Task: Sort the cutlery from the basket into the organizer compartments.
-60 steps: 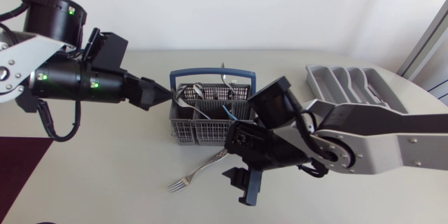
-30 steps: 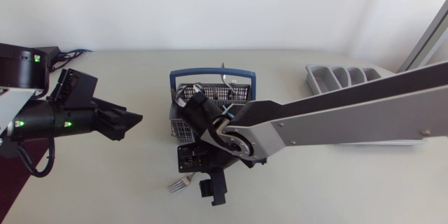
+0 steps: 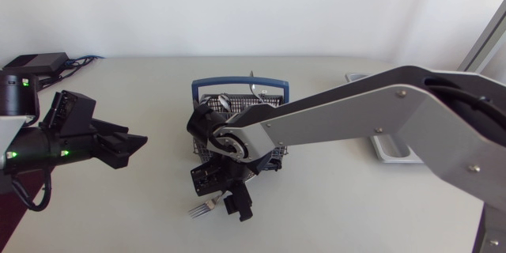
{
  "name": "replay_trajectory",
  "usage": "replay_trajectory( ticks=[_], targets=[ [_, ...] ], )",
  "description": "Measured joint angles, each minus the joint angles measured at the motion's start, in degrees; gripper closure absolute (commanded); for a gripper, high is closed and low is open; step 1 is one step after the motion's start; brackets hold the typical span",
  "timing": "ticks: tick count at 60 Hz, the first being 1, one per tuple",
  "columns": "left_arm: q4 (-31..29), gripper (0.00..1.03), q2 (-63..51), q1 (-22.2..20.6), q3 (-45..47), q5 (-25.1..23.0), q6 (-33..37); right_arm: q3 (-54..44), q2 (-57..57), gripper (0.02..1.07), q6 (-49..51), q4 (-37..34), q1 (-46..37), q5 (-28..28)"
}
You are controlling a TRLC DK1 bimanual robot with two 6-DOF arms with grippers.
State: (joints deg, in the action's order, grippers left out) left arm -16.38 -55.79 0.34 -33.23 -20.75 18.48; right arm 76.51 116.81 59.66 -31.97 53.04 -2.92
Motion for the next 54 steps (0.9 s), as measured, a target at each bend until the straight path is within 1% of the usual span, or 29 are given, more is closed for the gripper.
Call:
replay_trajectory(
  ticks=[2, 9, 20, 25, 32, 45, 54],
  targets=[
    [0.1, 0.35, 0.0, 0.0, 0.2, 0.0, 0.0, 0.4, 0.3, 0.61, 0.4, -0.2, 0.0, 0.0],
    [0.5, 0.35, 0.0, 0.0, 0.3, 0.0, 0.1, 1.1, 0.9, 0.81, 0.9, -1.1, 0.0, 0.0],
    [0.5, 0.33, 0.0, 0.0, 0.3, 0.0, 0.2, 3.3, 2.2, 0.83, 0.9, -5.4, 0.1, 0.0],
    [0.4, 0.33, 0.0, 0.4, 0.4, 0.0, 0.2, 3.9, 2.5, 0.86, 0.9, -6.8, 0.1, 0.0],
    [0.4, 0.33, 0.0, 0.4, 0.6, 0.0, 0.2, 4.3, 2.7, 0.97, 0.9, -8.5, 0.2, -0.1],
    [0.4, 0.3, 0.4, 0.4, 0.7, 0.0, 0.2, 4.3, 2.6, 0.99, 0.5, -10.0, 0.6, -0.8],
    [0.4, 0.3, 1.0, 0.4, 0.7, 0.0, 0.2, 1.4, 0.4, 0.99, -1.3, -10.1, 1.2, -2.7]
  ],
)
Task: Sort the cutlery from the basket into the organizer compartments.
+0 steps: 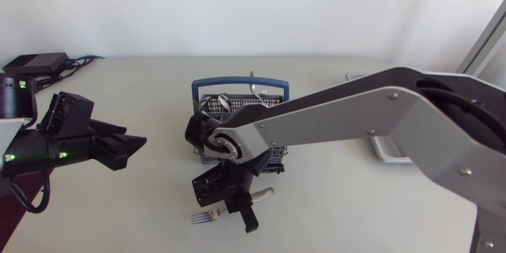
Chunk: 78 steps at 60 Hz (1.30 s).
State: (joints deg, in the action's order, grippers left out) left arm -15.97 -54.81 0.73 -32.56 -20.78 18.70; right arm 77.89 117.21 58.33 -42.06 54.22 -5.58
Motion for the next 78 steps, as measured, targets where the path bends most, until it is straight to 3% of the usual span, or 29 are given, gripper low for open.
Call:
replay_trajectory(
  ticks=[22, 39, 46, 57, 66, 78],
  targets=[
    [0.0, 0.3, 0.1, -4.1, 0.0, 0.0, -0.6, -13.1, -18.4, 0.99, -6.6, 0.1, -0.9, -2.6],
    [0.3, 0.3, -3.7, -8.0, -3.3, 0.2, -3.2, -24.3, -38.5, 0.99, -10.6, -0.2, -11.0, -3.7],
    [1.4, 0.3, -8.4, -9.3, -6.9, 0.2, -5.3, -26.0, -44.1, 0.99, -11.8, -0.1, -16.7, -3.9],
    [3.2, 0.3, -16.8, -11.8, -14.2, 0.4, -9.8, -26.7, -47.8, 0.99, -13.2, 2.7, -32.6, -6.3],
    [5.0, 0.3, -22.5, -14.2, -18.1, 4.0, -12.3, -26.7, -47.6, 0.99, -14.3, 6.9, -46.9, -8.7],
    [6.2, 0.31, -27.7, -15.5, -20.9, 8.1, -14.9, -24.3, -43.6, 0.98, -18.3, 10.0, -57.5, -11.6]
  ],
)
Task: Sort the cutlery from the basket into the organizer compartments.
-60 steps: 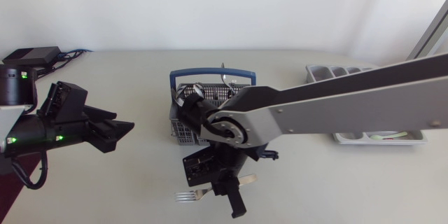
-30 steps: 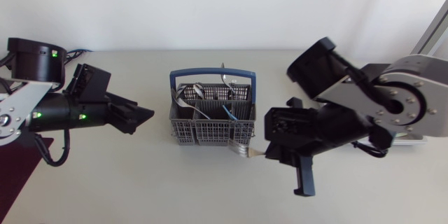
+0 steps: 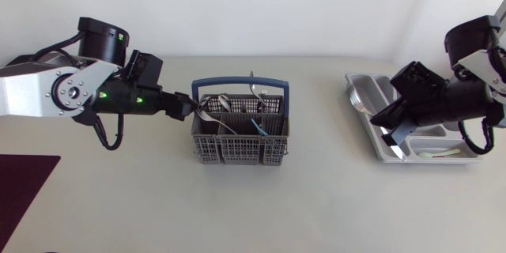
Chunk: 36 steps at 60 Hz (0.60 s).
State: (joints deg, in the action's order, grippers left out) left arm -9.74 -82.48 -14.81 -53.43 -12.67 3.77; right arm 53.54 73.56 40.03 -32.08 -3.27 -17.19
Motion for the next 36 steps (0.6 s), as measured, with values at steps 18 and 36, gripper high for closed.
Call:
replay_trajectory(
  ticks=[18, 36],
  targets=[
    [2.0, 0.34, -1.1, -2.9, -0.3, 5.9, -2.7, 15.2, 16.1, 0.99, -9.6, 3.3, -14.7, -0.5],
    [2.0, 0.34, -1.1, -3.0, -0.3, 6.1, -2.7, 33.2, 34.7, 0.99, -11.2, 4.9, -19.2, 4.4]
  ],
)
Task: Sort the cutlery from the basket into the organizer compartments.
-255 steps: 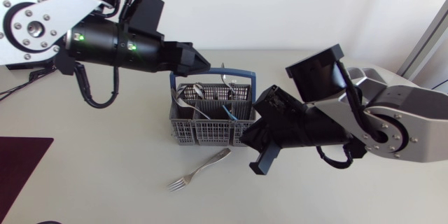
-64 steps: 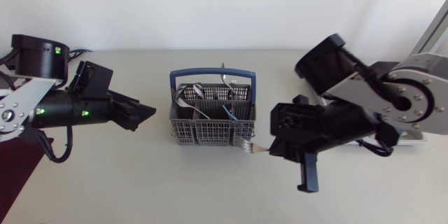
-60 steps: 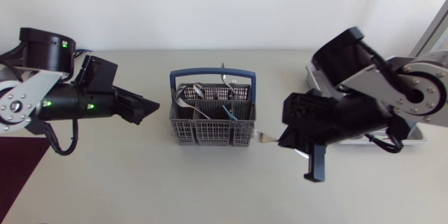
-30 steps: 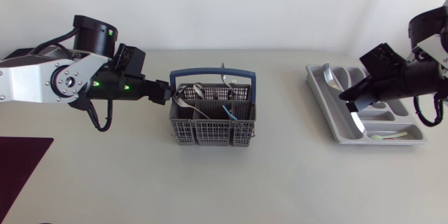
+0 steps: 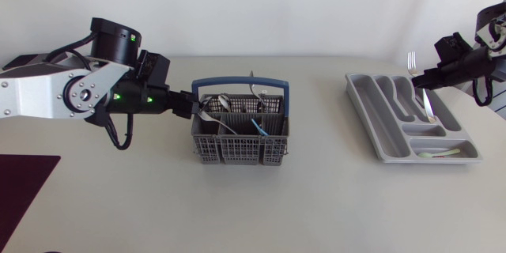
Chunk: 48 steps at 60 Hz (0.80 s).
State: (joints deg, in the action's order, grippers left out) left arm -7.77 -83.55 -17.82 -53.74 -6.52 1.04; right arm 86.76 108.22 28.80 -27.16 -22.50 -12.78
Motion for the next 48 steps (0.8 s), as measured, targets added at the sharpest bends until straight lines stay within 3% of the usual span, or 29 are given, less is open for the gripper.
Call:
replay_trajectory(
  ticks=[22, 48],
  targets=[
    [0.0, 0.34, 0.1, 0.0, 0.0, 0.2, 0.0, 22.4, 19.5, 0.99, -5.1, -1.3, -2.0, 1.6],
    [0.0, 0.34, 0.7, -0.6, 0.0, 0.4, 0.0, 28.1, 29.6, 0.97, -9.0, -1.3, -2.0, 5.1]
  ],
)
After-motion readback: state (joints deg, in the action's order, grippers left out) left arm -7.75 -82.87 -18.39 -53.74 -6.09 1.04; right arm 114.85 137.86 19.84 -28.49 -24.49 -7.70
